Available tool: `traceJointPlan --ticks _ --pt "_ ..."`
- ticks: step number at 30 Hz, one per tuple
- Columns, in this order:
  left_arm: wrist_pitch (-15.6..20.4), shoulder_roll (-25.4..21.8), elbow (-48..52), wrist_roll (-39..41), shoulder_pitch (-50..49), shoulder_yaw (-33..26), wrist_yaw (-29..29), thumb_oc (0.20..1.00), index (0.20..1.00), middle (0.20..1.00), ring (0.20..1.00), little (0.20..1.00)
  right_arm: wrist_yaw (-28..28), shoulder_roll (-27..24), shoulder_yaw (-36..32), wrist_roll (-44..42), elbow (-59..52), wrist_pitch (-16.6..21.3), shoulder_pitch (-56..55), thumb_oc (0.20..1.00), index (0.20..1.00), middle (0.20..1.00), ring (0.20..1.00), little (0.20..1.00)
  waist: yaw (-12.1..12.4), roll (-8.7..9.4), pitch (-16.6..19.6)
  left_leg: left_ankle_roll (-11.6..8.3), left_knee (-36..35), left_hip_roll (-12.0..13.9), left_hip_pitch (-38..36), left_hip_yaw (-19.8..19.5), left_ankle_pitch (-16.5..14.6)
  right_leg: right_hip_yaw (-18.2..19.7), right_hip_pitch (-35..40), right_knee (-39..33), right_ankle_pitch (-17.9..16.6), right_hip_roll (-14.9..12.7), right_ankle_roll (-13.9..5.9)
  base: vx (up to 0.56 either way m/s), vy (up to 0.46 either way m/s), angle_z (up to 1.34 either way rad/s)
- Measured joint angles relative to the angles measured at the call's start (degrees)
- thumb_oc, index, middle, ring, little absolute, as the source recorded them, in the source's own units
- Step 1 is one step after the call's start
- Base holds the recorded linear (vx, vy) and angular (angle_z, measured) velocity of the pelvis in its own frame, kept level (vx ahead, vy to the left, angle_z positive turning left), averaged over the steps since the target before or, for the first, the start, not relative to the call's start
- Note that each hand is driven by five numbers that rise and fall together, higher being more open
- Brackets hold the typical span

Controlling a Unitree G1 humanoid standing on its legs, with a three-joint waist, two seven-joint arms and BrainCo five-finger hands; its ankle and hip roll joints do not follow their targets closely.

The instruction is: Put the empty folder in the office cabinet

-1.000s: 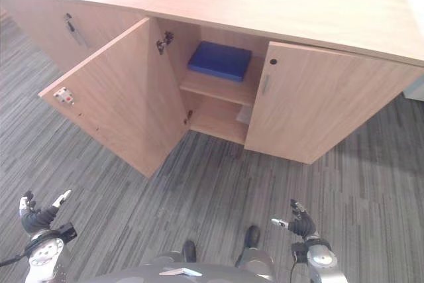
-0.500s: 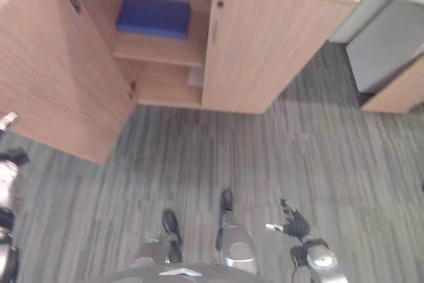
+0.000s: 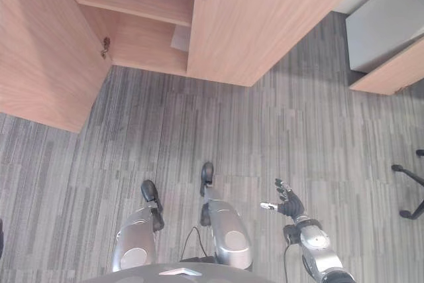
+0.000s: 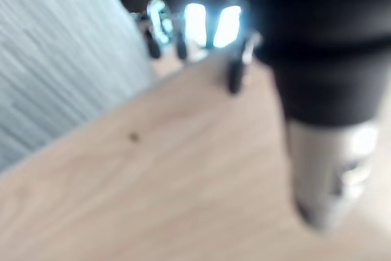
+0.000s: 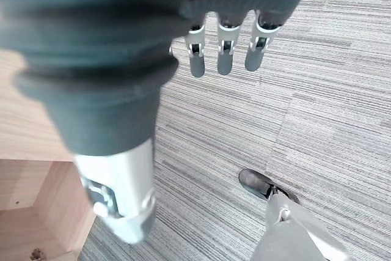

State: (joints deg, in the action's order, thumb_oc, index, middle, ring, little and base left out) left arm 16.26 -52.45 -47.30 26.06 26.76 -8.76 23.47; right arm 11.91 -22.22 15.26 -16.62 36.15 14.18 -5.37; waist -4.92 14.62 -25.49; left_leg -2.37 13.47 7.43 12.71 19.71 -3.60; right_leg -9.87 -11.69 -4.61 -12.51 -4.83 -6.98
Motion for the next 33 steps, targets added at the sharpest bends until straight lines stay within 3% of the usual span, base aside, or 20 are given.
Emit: traceJointPlan --ticks 4,15,17,18,20,21,22,23,25,26,27,28,30,31,33 --pt "0.1 0.14 0.03 0.15 -0.36 -1.07 1.06 1.0 1.0 1.0 1.0 1.0 -0.02 0.04 0.34 -0.69 -0.14 0.68 0.06 1.0 1.0 1.0 1.0 1.0 0.65 0.0 0.0 -0.91 0.92 1.75 -0.5 -0.2 -1.01 0.58 0.78 0.02 -1.31 1.59 1.01 0.0 -0.049 -0.07" --pt "-2.44 0.44 -0.92 4.04 2.45 0.6 -7.38 1.0 1.0 1.0 1.0 1.0 -0.29 1.2 0.14 -4.85 -1.18 0.91 -0.77 1.0 1.0 1.0 1.0 1.0 0.54 1.45 0.38 -0.3 1.68 2.3 -0.88 0.31 -1.71 3.03 0.72 0.84 -3.49 1.76 -1.72 0.0 -0.058 -0.02" --pt "-2.36 1.35 -0.95 4.11 2.54 1.18 -7.69 1.0 1.0 1.0 1.0 1.0 -0.39 1.54 0.04 -4.86 -1.33 0.92 -1.35 1.0 1.0 1.0 1.0 1.0 0.52 1.47 0.4 -0.24 2.07 1.99 -1.01 0.49 -1.75 3.04 0.73 0.76 -2.04 1.36 -2.87 0.01 -0.014 -0.05" --pt "-2.27 3.42 -1.94 4.65 2.56 2.54 -8.46 1.0 1.0 1.0 1.0 1.0 -0.72 2.47 -0.37 -4.85 -1.37 0.8 -2.12 1.0 1.0 1.0 1.0 1.0 0.31 1.23 0.57 0.01 3.43 1.27 -1.06 1.24 -1.96 3.34 0.74 0.69 4.72 0.52 -1.32 0.01 -0.005 -0.03" --pt "-2.27 3.42 -1.94 4.65 2.56 2.54 -8.46 1.0 1.0 1.0 1.0 1.0 -0.72 2.47 -0.37 -4.85 -1.37 0.8 -2.12 1.0 1.0 1.0 1.0 1.0 0.31 1.23 0.57 0.01 3.43 1.27 -1.06 1.24 -1.96 3.34 0.74 0.69 4.72 0.52 -1.32 0.0 -0.005 -0.13" --pt "-2.45 5.93 -3.65 5.59 2.33 2.61 -8.66 1.0 1.0 1.0 1.0 1.0 -0.69 2.92 -0.28 -4.84 -1.72 0.74 -2.04 1.0 1.0 1.0 1.0 1.0 -0.19 0.24 0.63 1.15 1.31 2.4 -1.47 2.28 -1.02 2.84 0.62 0.75 9.1 0.67 -4.96 0.01 -0.03 -0.18" --pt "-2.44 7.12 -3.91 6.27 2.4 3.8 -9.04 1.0 1.0 1.0 1.0 1.0 -0.83 3.37 -0.33 -4.84 -1.85 0.78 -2.78 1.0 1.0 1.0 1.0 1.0 -0.91 0.71 0.88 0.9 1.03 2.51 -1.46 3.52 -0.32 2.62 -0.45 2.18 10.19 0.61 -3.48 0.01 -0.03 -0.18" --pt "-2.44 7.12 -3.91 6.27 2.4 3.8 -9.04 1.0 1.0 1.0 1.0 1.0 -0.83 3.37 -0.33 -4.84 -1.85 0.78 -2.78 1.0 1.0 1.0 1.0 1.0 -0.91 0.71 0.88 0.9 1.03 2.51 -1.46 3.52 -0.32 2.62 -0.45 2.18 10.19 0.61 -3.48 0.01 -0.05 0.25" --pt "-2.39 11.49 -5.0 7.16 2.34 7.22 -9.23 1.0 1.0 1.0 1.0 1.0 -1.25 3.77 -0.31 -4.82 -1.74 0.62 -3.7 1.0 1.0 1.0 1.0 1.0 -2.61 0.38 0.86 -0.03 0.98 1.11 -2.03 3.78 0.25 4.91 -0.35 2.61 10.25 0.07 -3.52 0.02 -0.082 0.07" --pt "-2.44 13.44 -6.12 7.59 2.31 8.46 -9.46 1.0 1.0 1.0 1.0 1.0 -1.33 4.12 -0.11 -4.81 -1.7 0.47 -3.33 1.0 1.0 1.0 1.0 1.0 -2.59 -0.08 0.83 0.52 -0.3 1.68 -2.37 5.19 0.01 5.8 -0.63 2.47 11.59 0.19 -5.19 0.04 -0.086 -0.46" --pt "-2.68 15.61 -6.79 7.92 2.24 9.15 -10.13 1.0 1.0 1.0 1.0 1.0 -1.39 4.5 0.11 -4.79 -1.76 0.38 -3.03 1.0 1.0 1.0 1.0 1.0 -2.59 -0.98 0.68 1.83 -2.07 3.03 -3.08 7.93 1.58 5.79 -1.41 3.4 10.64 0.9 -2.69 0.05 -0.062 -0.6" --pt "-2.79 17.67 -6.78 7.98 2.04 9.81 -11.49 1.0 1.0 1.0 1.0 1.0 -1.4 4.57 0.57 -4.74 -1.89 0.3 -2.95 1.0 1.0 1.0 1.0 1.0 -2.63 -1.23 0.72 1.31 -4.18 3.46 -4.29 9.78 2.67 5.64 -2.19 5.15 9.42 1.37 -0.42 0.06 -0.064 -0.44" --pt "-3.62 19.19 -6.78 7.91 1.41 14.21 -14.33 1.0 1.0 1.0 1.0 1.0 -1.94 4.61 0.57 -4.72 -1.75 0.41 -3.94 1.0 1.0 1.0 1.0 1.0 -4.13 0.53 2.06 0.36 -6.17 1.07 -6.72 10.69 3.27 6.31 -0.32 4.5 12.12 -0.17 -1.38 0.05 -0.054 -0.13" --pt "-3.62 19.19 -6.78 7.91 1.41 14.21 -14.33 1.0 1.0 1.0 1.0 1.0 -1.94 4.61 0.57 -4.72 -1.75 0.41 -3.94 1.0 1.0 1.0 1.0 1.0 -4.13 0.53 2.06 0.36 -6.17 1.07 -6.72 10.69 3.27 6.31 -0.32 4.5 12.12 -0.17 -1.38 0.04 -0.032 -0.11" --pt "-4.21 20.26 -6.74 7.78 1.42 16.0 -16.93 1.0 1.0 1.0 1.0 1.0 -2.76 4.51 0.32 -4.71 -1.16 0.42 -2.46 1.0 1.0 1.0 1.0 1.0 -6.2 -0.79 2.63 0.02 -8.44 1.26 -7.38 9.72 3.26 6.66 -0.25 2.85 13.95 0.62 -4.88 0.08 -0.041 -0.55"
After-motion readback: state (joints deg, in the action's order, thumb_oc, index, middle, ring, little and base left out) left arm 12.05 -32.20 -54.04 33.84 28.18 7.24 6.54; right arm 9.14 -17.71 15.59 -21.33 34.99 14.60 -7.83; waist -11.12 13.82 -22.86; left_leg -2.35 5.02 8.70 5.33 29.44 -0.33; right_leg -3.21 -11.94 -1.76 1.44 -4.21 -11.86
